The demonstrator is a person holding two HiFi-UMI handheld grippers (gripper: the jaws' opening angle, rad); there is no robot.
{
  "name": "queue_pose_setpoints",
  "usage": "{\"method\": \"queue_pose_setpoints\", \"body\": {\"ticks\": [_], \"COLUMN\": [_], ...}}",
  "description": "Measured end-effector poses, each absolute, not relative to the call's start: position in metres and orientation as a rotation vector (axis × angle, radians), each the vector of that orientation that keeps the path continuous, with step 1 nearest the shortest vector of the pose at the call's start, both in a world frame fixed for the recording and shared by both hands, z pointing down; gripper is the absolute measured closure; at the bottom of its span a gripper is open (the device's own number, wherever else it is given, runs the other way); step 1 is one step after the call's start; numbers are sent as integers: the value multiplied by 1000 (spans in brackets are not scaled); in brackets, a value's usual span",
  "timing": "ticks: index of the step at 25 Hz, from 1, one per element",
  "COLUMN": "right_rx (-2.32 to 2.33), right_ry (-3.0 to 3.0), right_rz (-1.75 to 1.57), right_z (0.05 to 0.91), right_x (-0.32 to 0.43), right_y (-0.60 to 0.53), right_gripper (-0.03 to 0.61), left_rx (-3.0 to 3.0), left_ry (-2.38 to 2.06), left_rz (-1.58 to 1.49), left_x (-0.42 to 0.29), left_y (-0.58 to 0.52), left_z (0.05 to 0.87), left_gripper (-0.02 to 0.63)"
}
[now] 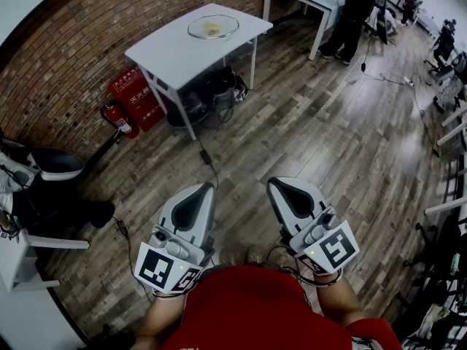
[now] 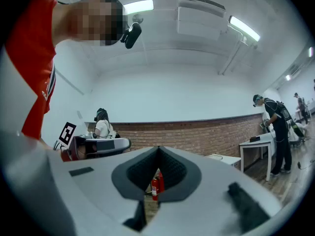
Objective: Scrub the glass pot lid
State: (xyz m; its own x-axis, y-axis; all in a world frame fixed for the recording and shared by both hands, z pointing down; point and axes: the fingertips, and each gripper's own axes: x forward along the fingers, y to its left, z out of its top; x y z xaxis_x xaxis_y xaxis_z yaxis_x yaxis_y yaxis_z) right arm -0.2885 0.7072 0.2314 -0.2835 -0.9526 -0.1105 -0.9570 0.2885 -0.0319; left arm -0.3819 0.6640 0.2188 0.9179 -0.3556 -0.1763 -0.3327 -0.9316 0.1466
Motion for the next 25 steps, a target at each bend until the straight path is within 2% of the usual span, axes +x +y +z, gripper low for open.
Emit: {"method": "queue_pose_setpoints", "body": {"ticks": [17, 25], "right_rx": [-1760, -1774], "right_ry": [2450, 2421], "right_rz": [86, 70], "right_z": [227, 232], "right_x": [-262, -223], "right_y": [715, 721], "right_gripper": [549, 549], "left_rx": [2960, 2956], "left_ry": [-572, -611], "left_rz": [-296, -292], "left_x": [-354, -330], "left_y": [671, 668], "left_z": [219, 222], "left_gripper": [597, 597]}}
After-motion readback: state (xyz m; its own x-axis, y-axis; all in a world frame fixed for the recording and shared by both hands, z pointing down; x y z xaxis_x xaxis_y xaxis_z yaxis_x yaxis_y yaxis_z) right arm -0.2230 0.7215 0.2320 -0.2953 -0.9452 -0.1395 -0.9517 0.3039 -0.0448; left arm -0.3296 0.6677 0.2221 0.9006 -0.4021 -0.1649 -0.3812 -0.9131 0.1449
